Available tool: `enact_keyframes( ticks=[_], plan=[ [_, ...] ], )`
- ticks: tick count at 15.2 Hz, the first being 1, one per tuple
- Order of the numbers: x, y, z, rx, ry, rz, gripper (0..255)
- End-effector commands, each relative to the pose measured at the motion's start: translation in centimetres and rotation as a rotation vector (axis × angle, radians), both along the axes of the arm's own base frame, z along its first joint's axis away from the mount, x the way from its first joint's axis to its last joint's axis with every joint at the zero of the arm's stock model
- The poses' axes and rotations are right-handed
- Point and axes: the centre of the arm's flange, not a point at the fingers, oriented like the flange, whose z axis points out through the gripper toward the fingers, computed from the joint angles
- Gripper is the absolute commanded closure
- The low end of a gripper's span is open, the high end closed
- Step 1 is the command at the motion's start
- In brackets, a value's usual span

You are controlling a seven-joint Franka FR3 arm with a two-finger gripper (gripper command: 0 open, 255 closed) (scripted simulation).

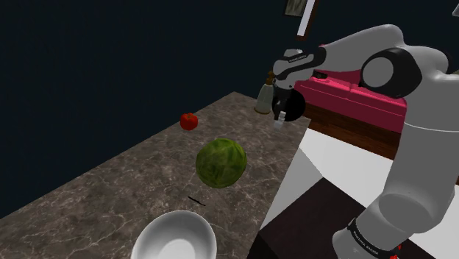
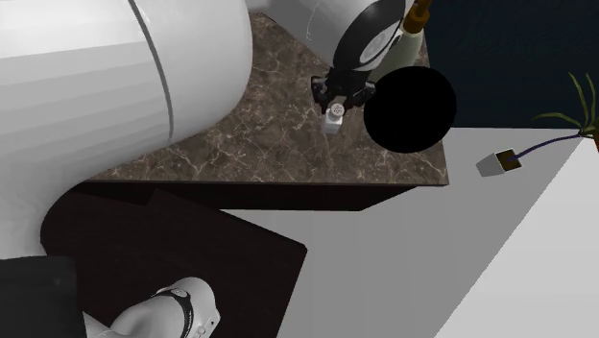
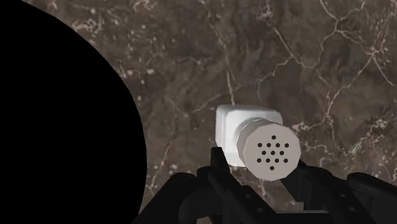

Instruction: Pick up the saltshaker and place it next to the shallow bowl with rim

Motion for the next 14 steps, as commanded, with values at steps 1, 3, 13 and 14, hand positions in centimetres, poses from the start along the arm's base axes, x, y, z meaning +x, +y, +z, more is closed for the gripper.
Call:
enact_keyframes(
  ticks=[1, 3, 13, 14],
  plan=[
    [0.0, 0.0, 1.1, 0.000, 0.001, 0.000, 255],
    [0.0, 0.0, 2.1, 0.000, 0.001, 0.000, 255],
    [0.0, 0.0, 7.4, 0.000, 0.001, 0.000, 255],
    [0.0, 0.0, 7.9, 0.000, 0.001, 0.000, 255]
  ],
)
